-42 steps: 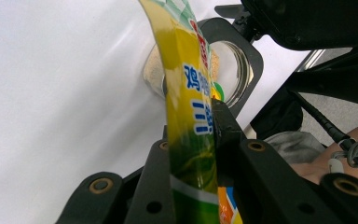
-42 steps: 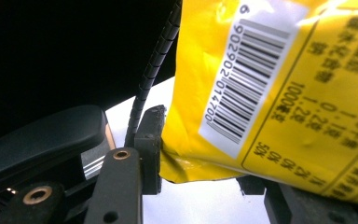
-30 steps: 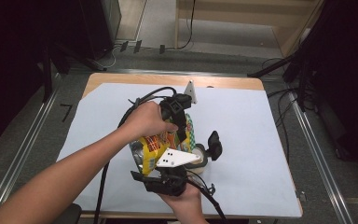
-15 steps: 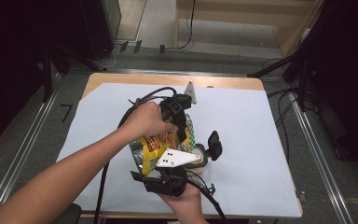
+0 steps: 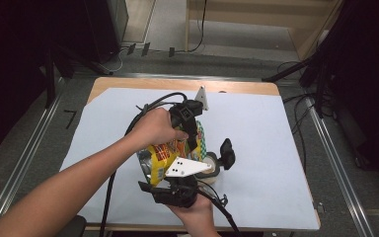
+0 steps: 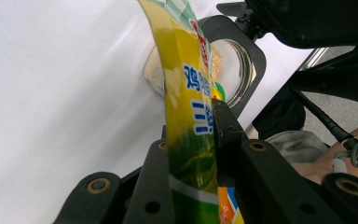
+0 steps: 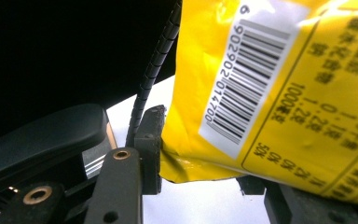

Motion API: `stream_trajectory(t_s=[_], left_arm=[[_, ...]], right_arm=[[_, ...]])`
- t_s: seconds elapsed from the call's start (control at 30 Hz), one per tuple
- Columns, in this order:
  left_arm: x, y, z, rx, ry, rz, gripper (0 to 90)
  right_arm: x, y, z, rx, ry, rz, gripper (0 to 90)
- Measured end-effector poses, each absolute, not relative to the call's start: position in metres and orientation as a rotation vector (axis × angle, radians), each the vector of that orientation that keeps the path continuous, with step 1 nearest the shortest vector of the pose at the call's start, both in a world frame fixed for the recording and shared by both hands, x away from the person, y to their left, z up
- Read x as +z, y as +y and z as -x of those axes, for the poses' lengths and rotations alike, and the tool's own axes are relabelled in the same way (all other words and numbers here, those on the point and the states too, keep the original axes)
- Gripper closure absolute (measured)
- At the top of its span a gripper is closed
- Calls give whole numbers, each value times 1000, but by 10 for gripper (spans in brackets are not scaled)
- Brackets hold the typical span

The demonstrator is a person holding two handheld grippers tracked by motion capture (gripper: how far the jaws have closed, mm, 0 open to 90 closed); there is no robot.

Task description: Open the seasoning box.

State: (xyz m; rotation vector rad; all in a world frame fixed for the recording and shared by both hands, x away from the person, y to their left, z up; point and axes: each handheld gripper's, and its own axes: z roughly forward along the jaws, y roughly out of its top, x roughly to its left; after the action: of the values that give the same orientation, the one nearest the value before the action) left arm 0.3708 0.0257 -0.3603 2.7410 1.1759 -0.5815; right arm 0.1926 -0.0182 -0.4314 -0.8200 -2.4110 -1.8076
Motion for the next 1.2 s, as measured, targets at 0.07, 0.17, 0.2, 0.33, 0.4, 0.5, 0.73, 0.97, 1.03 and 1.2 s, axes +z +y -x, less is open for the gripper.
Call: stream_trajectory(t_s=[0.07,0.17,0.2,0.33,0.4,0.5,0.73,0.97,1.03,1.2], left_arm=[[-360,26,-371,-581,1176,-2741,839],[-360,26,-371,-583,1174,-2742,838],[-361,26,-371,-582,1173,-2741,838],[-361,25,-371,-583,1174,-2742,837],[-361,25,-371,-581,1172,-2742,837],[-361,25,-371,-582,1168,-2743,837],[-361,25,-371,-585,1164,-2746,837],[-361,26,-371,-586,1166,-2744,836],[-361,26,-371,-585,1165,-2743,836],[-361,26,-371,-588,1164,-2746,831]], right_arm=[[-431,-18,-193,-1808,-2411,820,611],[-432,-18,-193,-1807,-2411,819,611],[-432,-18,-193,-1806,-2412,819,611],[-432,-18,-193,-1806,-2409,820,611],[-432,-18,-193,-1806,-2408,822,611],[-432,-18,-193,-1805,-2408,823,611],[-432,-18,-193,-1804,-2410,823,611],[-432,-18,-192,-1806,-2413,820,611],[-432,-18,-192,-1807,-2413,819,611],[-432,-18,-192,-1807,-2413,818,611]])
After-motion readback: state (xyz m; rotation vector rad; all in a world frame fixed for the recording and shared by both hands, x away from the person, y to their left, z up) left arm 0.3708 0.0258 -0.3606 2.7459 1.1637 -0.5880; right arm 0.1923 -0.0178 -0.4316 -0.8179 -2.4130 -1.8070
